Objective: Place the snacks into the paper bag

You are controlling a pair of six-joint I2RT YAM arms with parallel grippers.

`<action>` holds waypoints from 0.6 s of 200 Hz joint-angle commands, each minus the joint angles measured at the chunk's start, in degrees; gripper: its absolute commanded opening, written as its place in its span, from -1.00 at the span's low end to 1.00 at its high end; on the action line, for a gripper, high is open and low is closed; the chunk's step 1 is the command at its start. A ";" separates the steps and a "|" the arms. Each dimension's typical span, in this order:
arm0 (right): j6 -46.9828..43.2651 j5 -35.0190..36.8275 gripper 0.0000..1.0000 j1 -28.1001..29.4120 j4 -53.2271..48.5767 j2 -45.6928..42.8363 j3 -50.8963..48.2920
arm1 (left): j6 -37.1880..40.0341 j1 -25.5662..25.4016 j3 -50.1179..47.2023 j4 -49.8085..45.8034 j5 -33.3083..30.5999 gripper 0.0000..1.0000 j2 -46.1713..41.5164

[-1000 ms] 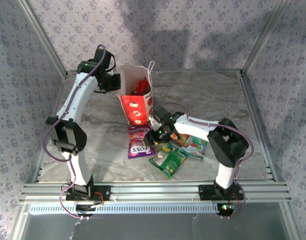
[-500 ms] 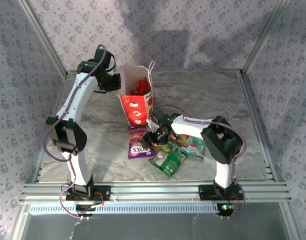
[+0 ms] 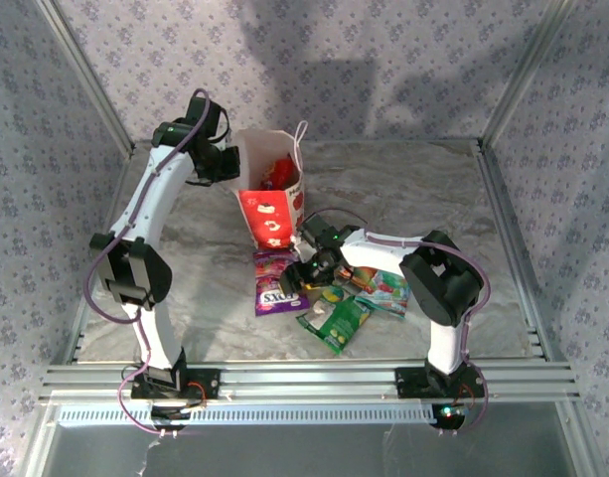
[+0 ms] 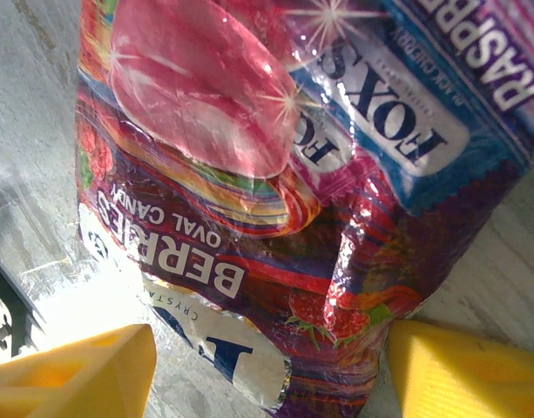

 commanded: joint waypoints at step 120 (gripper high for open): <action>-2.46 3.22 0.45 -1.62 0.23 -4.57 -4.65 | 0.36 0.62 -0.40 -2.43 -0.12 -0.88 -1.73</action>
